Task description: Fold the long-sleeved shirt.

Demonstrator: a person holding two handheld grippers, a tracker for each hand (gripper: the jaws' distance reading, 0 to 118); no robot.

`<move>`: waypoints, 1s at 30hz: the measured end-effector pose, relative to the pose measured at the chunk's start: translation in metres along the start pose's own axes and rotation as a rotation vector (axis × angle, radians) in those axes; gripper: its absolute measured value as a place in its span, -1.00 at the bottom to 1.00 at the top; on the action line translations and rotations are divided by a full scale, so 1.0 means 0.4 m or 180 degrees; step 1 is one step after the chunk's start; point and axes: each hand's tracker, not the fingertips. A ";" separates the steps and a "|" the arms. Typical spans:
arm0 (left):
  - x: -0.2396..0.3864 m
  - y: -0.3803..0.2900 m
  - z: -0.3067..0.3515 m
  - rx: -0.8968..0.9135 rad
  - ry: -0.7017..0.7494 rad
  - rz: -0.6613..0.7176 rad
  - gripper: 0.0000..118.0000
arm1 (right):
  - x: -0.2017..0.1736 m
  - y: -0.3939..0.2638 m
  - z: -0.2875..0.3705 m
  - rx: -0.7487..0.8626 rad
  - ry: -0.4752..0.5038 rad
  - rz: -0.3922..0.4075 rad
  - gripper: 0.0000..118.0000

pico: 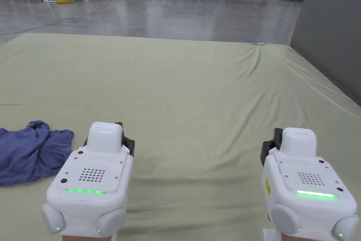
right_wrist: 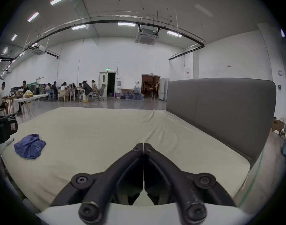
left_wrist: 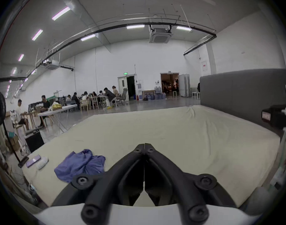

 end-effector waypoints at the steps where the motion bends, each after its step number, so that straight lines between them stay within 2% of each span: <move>1: -0.004 0.000 0.001 0.0002 -0.0046 0.0029 -1.00 | 0.004 -0.002 0.003 -0.0019 0.0043 -0.0048 -1.00; 4: -0.009 0.007 0.007 0.0050 -0.0012 0.0049 -1.00 | -0.005 0.000 0.003 0.0000 0.0048 -0.0056 -1.00; 8: -0.051 0.030 0.016 0.0104 0.0148 0.0167 -1.00 | -0.059 0.017 -0.002 0.0067 0.0215 -0.0083 -1.00; 11: -0.124 0.043 0.041 0.0156 0.0421 0.0251 -1.00 | -0.148 0.037 -0.008 0.0119 0.0549 -0.0056 -1.00; 20: -0.395 0.037 0.164 0.0048 0.1391 0.0437 -1.00 | -0.502 0.067 0.035 0.0230 0.1673 -0.0016 -1.00; 24: -0.450 0.022 0.189 -0.0039 0.1465 0.0482 -1.00 | -0.586 0.060 0.052 0.0217 0.1883 0.0064 -1.00; 29: -0.456 0.022 0.156 -0.0101 0.1368 0.0496 -1.00 | -0.613 0.050 0.046 0.0174 0.1992 0.0074 -1.00; 30: -0.457 0.026 0.132 -0.0121 0.1264 0.0542 -0.74 | -0.611 0.051 0.044 0.0163 0.1999 0.0085 -1.00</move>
